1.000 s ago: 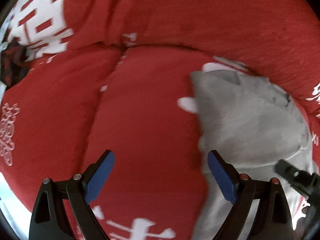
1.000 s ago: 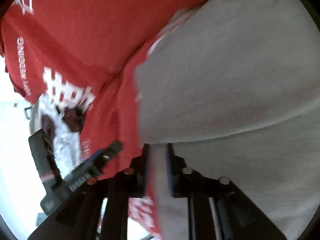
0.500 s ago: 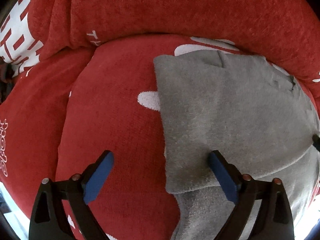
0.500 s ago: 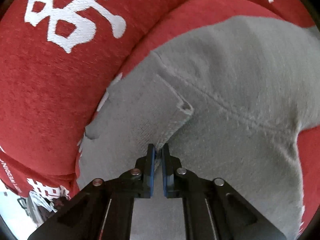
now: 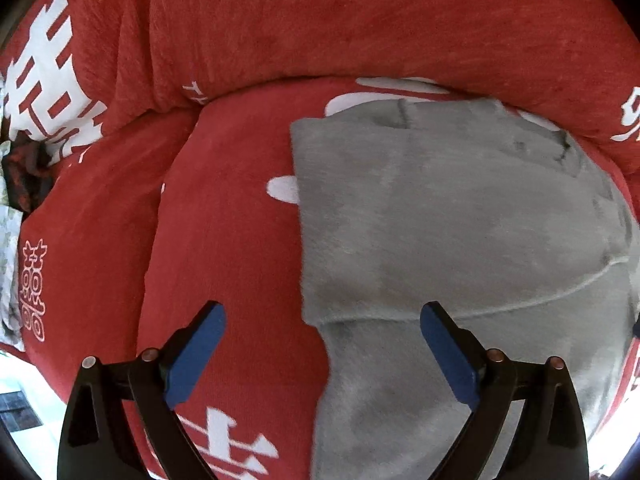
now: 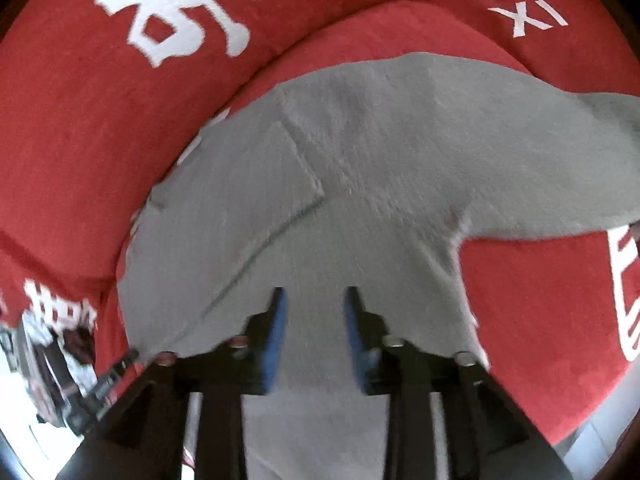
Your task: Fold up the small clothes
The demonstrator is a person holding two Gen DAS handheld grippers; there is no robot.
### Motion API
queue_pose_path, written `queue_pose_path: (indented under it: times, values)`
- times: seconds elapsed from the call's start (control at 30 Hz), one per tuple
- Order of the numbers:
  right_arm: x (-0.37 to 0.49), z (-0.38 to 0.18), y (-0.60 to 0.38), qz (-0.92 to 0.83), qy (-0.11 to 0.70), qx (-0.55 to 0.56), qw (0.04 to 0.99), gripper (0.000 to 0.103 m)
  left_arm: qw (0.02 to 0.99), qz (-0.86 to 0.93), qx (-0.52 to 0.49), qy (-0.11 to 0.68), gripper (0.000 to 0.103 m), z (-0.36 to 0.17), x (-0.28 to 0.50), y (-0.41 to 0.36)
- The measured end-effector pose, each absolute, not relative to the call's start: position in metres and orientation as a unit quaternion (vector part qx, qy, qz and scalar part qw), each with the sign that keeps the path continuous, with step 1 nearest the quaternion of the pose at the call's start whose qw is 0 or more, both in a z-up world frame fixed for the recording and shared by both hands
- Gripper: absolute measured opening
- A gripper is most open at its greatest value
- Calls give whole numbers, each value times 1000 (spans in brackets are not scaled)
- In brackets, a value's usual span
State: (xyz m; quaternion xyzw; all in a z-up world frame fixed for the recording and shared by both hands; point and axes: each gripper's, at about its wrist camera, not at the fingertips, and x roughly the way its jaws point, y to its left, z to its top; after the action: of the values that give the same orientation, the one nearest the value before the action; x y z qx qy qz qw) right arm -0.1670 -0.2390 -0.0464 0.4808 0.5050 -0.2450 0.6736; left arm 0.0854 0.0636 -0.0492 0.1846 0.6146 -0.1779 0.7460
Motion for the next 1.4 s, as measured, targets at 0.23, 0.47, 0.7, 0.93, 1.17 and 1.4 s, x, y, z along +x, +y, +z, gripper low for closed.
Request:
queue_pose_path:
  times: [0.23,0.47,0.7,0.93,1.17,1.4]
  values:
    - [-195,-49,-224,-218,511,515,653,37,736,-202,195,617,98,-37,56,34]
    - [-208,-49,-226,-208,507,530,647,37,717,-229,203,626,98,-34,22,2]
    - [-227,-49,-240,-213,495,542,645,37,708,-264,219,617,102,-30,-8,-28]
    - [-245,-52,-249,-223,479,558,640,50,693,-289,242,615,102,-29,-28,-53]
    - [-260,-51,-263,-222,455,577,642,56,674,-283,260,630,102,-39,-41,-71]
    - [-289,-55,-291,-257,416,598,635,56,667,-298,258,632,102,-36,-53,-85]
